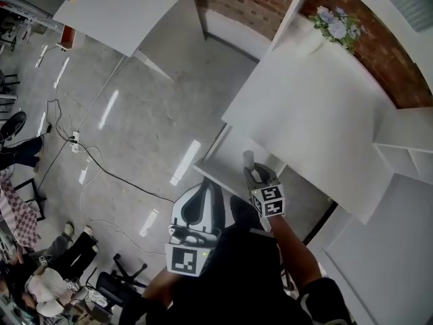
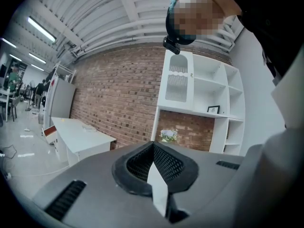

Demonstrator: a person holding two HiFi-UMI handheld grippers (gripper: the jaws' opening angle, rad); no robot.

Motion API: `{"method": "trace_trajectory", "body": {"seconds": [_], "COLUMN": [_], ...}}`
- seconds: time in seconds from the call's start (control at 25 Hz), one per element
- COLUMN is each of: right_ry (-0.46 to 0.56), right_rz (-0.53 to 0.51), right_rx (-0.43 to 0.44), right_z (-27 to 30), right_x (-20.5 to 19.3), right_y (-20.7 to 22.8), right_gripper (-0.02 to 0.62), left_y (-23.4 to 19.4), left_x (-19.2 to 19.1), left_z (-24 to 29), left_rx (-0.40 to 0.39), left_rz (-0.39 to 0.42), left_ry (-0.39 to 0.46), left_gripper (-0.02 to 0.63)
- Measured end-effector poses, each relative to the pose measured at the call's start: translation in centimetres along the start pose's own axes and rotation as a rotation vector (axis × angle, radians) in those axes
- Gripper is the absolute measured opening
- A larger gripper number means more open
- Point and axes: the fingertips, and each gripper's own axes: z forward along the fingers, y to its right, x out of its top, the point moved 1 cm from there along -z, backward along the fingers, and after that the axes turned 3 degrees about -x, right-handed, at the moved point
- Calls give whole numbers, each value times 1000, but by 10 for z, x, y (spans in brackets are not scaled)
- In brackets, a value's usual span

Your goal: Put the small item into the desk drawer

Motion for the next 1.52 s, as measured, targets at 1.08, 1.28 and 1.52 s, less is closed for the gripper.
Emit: {"method": "trace_trajectory", "body": {"seconds": [1.08, 1.28, 1.52], "right_ry": [-438, -469, -500], "right_rz": [203, 212, 215], "right_rx": [-118, -127, -141], "right_z": [140, 148, 161], "right_x": [-189, -206, -219], "right_y": [79, 85, 89], "right_gripper": [138, 138, 140], "left_y": [-14, -16, -19], "left_x": [-51, -59, -68], "left_z": [32, 33, 36], "left_rx": [-19, -19, -13], "left_rz": [-24, -27, -30], "left_ry": [-84, -98, -112], "left_gripper": [21, 21, 21]}}
